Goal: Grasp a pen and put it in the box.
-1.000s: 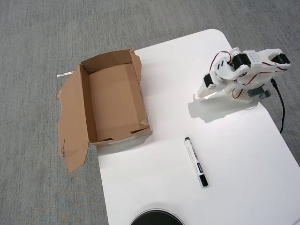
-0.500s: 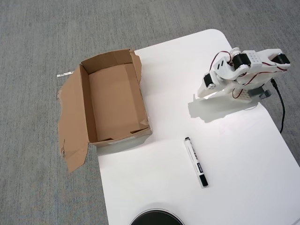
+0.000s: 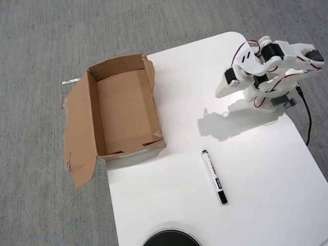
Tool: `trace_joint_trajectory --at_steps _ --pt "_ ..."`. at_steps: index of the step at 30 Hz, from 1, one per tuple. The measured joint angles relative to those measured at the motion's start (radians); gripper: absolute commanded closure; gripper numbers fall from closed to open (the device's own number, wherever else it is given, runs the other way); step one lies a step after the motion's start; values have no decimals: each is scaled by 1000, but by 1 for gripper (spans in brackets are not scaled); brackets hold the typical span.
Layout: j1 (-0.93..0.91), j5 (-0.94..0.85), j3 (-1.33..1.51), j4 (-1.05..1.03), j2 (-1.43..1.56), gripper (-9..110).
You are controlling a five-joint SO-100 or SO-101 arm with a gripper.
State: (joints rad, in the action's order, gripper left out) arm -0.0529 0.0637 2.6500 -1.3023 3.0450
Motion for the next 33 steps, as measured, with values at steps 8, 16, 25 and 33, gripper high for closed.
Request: trace_joint_trajectory --at_steps 8,16,25,33 --pt "8 0 -348 -5 -308 101" --pt "130 0 -719 -11 -589 101" --pt "276 9 -793 -11 -650 101" --pt "385 219 -793 -11 -650 101"
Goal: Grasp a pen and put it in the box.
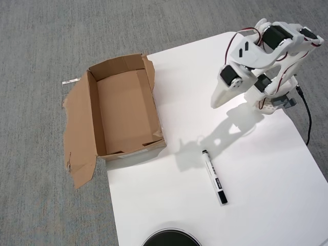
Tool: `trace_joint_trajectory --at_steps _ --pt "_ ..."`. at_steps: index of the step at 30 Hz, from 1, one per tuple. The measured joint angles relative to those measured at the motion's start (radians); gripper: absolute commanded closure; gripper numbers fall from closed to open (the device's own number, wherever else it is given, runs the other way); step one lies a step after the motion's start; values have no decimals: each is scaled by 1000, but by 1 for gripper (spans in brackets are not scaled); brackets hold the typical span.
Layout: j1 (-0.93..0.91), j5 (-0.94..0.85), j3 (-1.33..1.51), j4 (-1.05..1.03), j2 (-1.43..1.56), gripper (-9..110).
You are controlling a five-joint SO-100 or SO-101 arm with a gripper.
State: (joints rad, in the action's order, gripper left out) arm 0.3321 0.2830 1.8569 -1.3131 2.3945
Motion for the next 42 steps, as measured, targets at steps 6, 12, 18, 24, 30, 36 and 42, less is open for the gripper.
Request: trace_joint_trajectory --at_steps 6,12,18,24,30,36,42 --pt "107 236 0 0 0 101" --pt "196 407 0 0 -32 101" --pt "245 554 0 0 -94 101" --pt "252 569 0 0 -153 101" --pt "255 569 0 0 -212 101" --pt "256 565 0 3 -296 101" --pt "308 563 0 8 -388 101"
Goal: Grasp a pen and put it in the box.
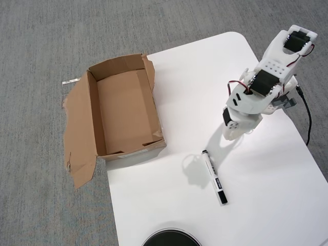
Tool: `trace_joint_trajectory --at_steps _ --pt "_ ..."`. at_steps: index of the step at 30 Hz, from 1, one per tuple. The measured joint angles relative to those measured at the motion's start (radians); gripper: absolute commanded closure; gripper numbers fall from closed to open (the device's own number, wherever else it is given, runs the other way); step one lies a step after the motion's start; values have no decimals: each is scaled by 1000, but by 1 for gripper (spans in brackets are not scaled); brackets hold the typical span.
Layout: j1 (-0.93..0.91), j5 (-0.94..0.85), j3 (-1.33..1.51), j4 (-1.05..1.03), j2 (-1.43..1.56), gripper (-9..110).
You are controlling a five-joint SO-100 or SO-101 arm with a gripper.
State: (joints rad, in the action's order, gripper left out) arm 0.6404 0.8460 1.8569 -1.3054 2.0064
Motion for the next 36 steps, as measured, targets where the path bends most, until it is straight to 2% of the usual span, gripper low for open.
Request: trace_joint_trajectory --at_steps 5,12,28,36 --pt "44 0 -3 43 -81 101" --pt "66 0 -3 249 -140 101" --pt "63 -44 -9 285 -298 101" --pt "49 -199 -9 310 -308 89"
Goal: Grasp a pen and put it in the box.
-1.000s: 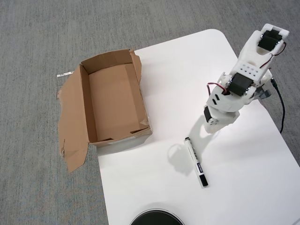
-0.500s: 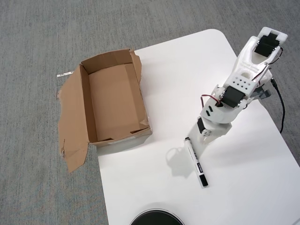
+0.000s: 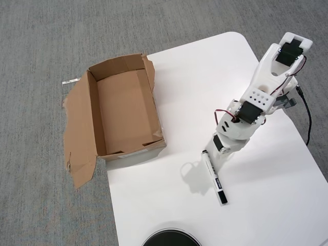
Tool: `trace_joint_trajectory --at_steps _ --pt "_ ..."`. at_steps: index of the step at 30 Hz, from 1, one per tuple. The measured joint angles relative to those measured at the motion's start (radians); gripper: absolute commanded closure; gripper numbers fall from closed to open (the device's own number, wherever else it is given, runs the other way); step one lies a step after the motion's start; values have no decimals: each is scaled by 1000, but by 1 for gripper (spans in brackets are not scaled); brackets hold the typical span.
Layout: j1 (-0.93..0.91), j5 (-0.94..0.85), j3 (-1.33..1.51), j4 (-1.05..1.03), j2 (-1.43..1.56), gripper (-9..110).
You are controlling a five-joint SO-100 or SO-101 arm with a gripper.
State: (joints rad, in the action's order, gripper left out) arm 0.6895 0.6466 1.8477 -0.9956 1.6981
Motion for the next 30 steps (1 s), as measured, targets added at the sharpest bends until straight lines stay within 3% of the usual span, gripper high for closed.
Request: trace_joint_trajectory --at_steps 6,30 --pt "0 -48 0 21 -23 82" --pt "3 -55 -6 133 -273 82"
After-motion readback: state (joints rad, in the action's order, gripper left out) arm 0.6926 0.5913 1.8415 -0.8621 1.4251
